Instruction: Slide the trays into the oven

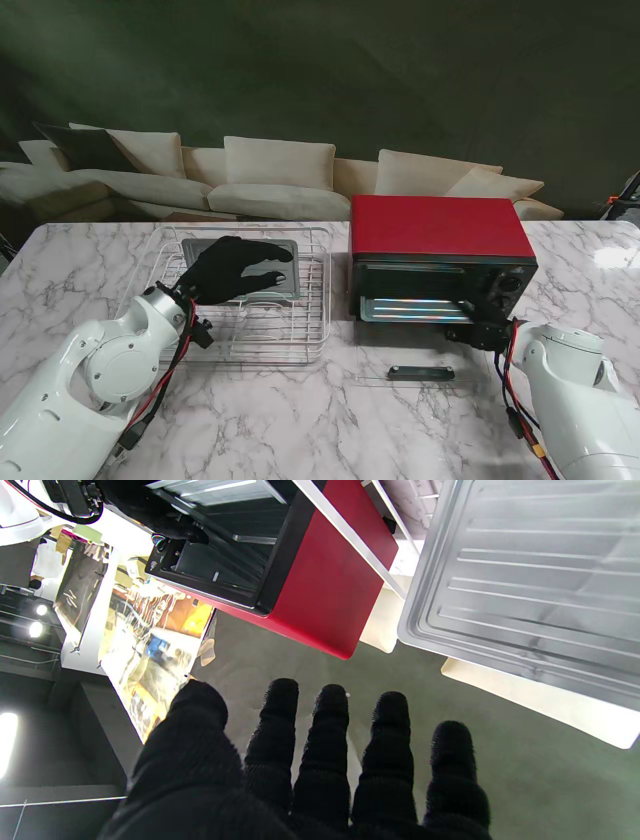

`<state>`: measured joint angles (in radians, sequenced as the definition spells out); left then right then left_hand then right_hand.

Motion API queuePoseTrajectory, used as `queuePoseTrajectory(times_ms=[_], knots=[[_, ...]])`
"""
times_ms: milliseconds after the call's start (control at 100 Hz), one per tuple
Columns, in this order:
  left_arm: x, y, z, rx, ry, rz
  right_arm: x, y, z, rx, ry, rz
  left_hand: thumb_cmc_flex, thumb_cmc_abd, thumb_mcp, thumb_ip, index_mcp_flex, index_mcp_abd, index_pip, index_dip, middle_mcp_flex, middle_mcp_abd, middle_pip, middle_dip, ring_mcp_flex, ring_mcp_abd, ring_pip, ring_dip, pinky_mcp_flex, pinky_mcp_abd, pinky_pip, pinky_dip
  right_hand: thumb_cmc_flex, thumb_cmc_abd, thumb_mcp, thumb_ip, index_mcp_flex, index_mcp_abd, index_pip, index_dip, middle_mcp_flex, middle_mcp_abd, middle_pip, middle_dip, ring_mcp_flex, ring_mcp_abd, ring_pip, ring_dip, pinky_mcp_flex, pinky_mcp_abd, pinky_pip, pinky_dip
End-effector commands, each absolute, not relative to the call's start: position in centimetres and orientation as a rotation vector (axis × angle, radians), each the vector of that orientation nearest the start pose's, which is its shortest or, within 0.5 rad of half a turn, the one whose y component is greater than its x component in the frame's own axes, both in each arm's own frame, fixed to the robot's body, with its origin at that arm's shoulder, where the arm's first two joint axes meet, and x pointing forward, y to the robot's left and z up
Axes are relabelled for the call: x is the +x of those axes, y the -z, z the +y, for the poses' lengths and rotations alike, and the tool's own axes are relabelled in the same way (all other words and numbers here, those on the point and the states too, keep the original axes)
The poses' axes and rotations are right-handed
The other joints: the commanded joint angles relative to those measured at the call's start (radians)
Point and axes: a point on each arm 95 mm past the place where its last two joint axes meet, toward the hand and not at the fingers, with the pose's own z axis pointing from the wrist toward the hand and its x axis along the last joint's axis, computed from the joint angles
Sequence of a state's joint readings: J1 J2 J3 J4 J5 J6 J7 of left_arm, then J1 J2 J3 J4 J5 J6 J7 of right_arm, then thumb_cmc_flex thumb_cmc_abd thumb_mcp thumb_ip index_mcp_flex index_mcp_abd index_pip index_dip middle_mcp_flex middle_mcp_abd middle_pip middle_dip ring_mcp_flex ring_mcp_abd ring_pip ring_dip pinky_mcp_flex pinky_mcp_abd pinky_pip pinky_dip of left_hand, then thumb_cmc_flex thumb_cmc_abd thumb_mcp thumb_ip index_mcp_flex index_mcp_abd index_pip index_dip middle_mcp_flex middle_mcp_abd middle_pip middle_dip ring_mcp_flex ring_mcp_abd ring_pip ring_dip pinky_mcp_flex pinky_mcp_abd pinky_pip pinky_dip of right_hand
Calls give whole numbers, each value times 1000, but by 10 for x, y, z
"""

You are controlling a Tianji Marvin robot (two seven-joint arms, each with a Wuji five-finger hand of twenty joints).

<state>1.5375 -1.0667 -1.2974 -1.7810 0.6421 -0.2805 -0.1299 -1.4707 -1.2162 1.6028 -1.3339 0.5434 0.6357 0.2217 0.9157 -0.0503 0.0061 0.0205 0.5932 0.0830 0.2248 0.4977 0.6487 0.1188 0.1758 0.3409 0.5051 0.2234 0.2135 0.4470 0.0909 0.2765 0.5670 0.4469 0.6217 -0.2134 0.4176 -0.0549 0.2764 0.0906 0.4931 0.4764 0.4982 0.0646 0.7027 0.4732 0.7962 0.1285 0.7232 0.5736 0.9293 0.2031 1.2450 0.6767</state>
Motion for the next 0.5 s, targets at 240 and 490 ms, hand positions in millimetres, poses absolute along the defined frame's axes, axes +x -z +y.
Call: queuePoseTrajectory(times_ms=[240, 490], knots=[[400, 237, -20, -1175, 1980, 1520, 390, 414, -116, -2599, 1013, 217, 7, 46, -25, -7, 11, 12, -5, 5, 23, -13, 7, 8, 24, 3, 18, 24, -17, 27, 5, 22, -46, 22, -104, 12, 17, 80, -115, -40, -96, 147, -132, -110, -164, 79, -216, -103, -618, 222, -137, -68], [400, 238, -20, -1177, 1981, 1519, 379, 409, -122, -2566, 1032, 269, 9, 45, -24, -7, 11, 12, -3, 5, 23, -14, 7, 8, 23, 4, 18, 24, -16, 27, 6, 22, -39, 43, -141, 18, 37, 100, -217, -49, -90, 164, -210, -195, -159, 83, -384, -187, -639, 227, -214, -150]])
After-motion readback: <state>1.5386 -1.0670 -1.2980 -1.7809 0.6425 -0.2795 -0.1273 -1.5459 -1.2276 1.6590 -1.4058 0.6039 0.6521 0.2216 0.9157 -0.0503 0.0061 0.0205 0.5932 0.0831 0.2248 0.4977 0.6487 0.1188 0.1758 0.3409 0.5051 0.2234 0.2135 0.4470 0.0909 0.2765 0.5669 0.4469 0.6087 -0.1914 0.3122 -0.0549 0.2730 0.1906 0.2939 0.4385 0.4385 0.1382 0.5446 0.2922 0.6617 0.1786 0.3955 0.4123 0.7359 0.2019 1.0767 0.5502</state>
